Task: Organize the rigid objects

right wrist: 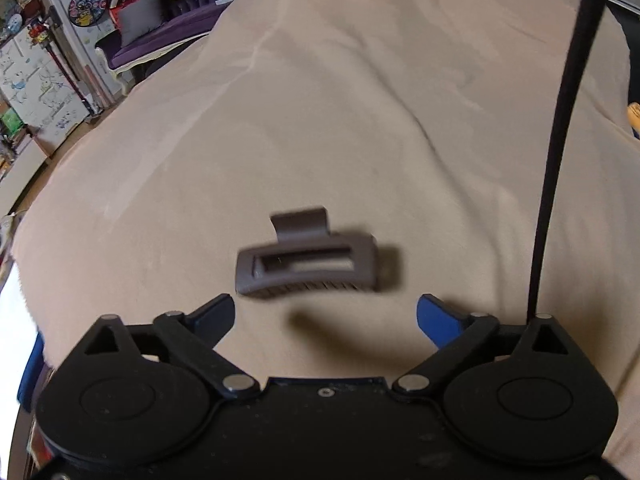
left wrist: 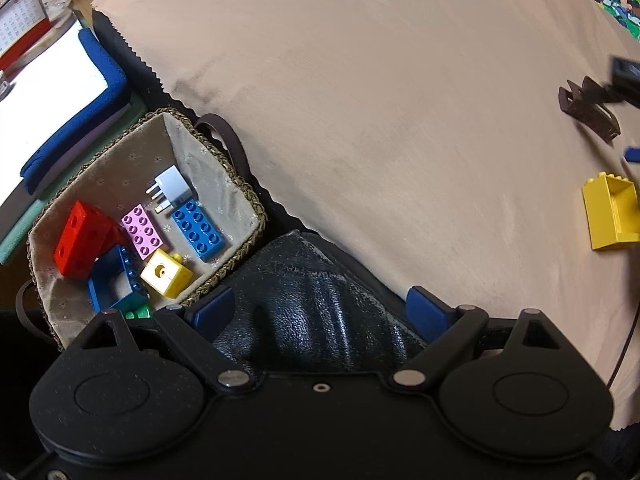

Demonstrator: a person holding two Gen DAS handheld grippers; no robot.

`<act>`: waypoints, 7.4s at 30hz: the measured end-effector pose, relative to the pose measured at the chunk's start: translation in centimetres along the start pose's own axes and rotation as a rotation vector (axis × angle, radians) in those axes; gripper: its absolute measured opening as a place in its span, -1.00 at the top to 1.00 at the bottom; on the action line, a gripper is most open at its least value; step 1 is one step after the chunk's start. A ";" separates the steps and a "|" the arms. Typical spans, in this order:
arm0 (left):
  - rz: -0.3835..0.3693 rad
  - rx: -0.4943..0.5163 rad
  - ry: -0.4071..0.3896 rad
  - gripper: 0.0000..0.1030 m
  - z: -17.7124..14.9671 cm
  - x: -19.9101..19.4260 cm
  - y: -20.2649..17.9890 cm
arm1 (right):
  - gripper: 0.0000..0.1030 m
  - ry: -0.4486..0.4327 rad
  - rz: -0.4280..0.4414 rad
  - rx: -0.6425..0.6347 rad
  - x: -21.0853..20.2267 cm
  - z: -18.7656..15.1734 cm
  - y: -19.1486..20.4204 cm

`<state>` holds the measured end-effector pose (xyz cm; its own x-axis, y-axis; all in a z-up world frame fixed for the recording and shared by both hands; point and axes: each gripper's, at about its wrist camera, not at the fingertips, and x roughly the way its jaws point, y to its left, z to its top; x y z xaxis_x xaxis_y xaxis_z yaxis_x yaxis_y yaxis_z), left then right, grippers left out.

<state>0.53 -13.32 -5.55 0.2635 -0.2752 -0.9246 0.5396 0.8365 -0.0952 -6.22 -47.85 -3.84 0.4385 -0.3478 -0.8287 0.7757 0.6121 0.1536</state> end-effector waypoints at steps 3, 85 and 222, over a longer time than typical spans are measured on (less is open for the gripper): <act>-0.001 0.002 0.004 -0.73 0.0 0.1 0.0 | -0.94 0.021 -0.003 0.015 1.4 0.7 1.0; 0.011 -0.158 -0.081 -0.16 4.3 -4.4 1.3 | -0.69 0.071 0.196 -0.151 -7.7 -7.0 4.5; 0.257 -0.458 -0.091 -0.72 -1.7 -5.2 10.3 | -0.99 0.211 0.226 -0.545 -6.1 -16.6 20.0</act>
<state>3.38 -2.45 -2.33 0.4209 -0.0573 -0.9053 0.0493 0.9980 -0.0403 -0.89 -21.71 -4.67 0.4226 -0.0538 -0.9047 0.3073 0.9476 0.0872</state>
